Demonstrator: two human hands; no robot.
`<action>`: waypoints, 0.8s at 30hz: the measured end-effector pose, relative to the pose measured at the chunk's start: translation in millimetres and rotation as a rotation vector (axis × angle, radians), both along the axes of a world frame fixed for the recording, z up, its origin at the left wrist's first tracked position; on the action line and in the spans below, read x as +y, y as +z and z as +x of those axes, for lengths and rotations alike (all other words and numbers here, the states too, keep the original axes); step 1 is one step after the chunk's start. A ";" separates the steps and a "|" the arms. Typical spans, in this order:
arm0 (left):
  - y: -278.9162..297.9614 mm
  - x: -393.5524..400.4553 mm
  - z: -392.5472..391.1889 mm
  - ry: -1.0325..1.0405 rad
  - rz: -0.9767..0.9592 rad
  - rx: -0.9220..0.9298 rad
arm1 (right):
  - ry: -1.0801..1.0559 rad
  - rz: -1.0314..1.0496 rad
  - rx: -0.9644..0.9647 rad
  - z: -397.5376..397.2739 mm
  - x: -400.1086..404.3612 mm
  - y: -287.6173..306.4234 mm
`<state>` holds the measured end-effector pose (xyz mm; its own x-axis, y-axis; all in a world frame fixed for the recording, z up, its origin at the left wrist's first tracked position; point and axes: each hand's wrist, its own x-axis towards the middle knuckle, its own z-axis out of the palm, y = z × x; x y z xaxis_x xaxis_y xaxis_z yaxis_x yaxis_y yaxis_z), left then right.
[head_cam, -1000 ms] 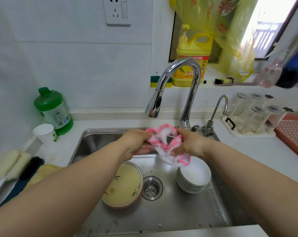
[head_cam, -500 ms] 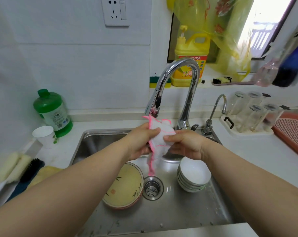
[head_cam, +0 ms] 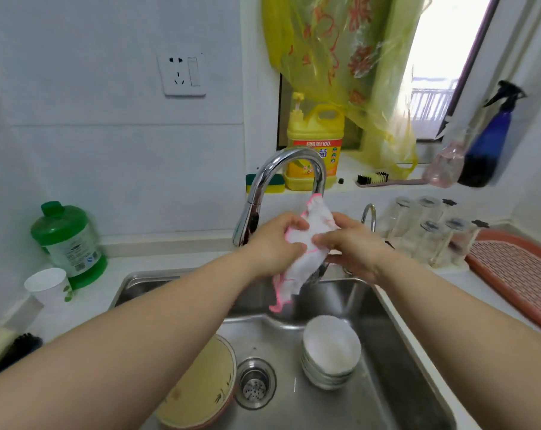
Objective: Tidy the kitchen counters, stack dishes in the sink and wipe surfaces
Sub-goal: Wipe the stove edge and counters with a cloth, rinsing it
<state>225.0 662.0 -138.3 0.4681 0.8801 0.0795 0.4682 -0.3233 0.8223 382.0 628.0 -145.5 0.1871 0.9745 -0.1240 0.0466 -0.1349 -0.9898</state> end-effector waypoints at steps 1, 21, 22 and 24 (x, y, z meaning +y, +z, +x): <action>7.9 3.1 9.3 -0.002 0.005 0.015 | 0.057 0.017 0.014 10.8 2.7 9.3; 115.0 78.5 60.1 0.533 0.220 0.364 | 0.140 0.322 -0.672 42.8 155.7 104.2; 112.8 77.7 55.9 0.553 0.156 0.331 | 0.142 0.286 -0.692 43.8 156.9 103.8; 106.2 78.9 46.9 0.575 0.146 0.248 | 0.120 0.344 -0.607 45.4 152.7 104.7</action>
<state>271.9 741.0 -32.1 -0.0554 0.9844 0.1670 0.7706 -0.0642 0.6341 427.4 780.8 -40.8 0.0141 0.9579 0.2869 0.5989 0.2217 -0.7696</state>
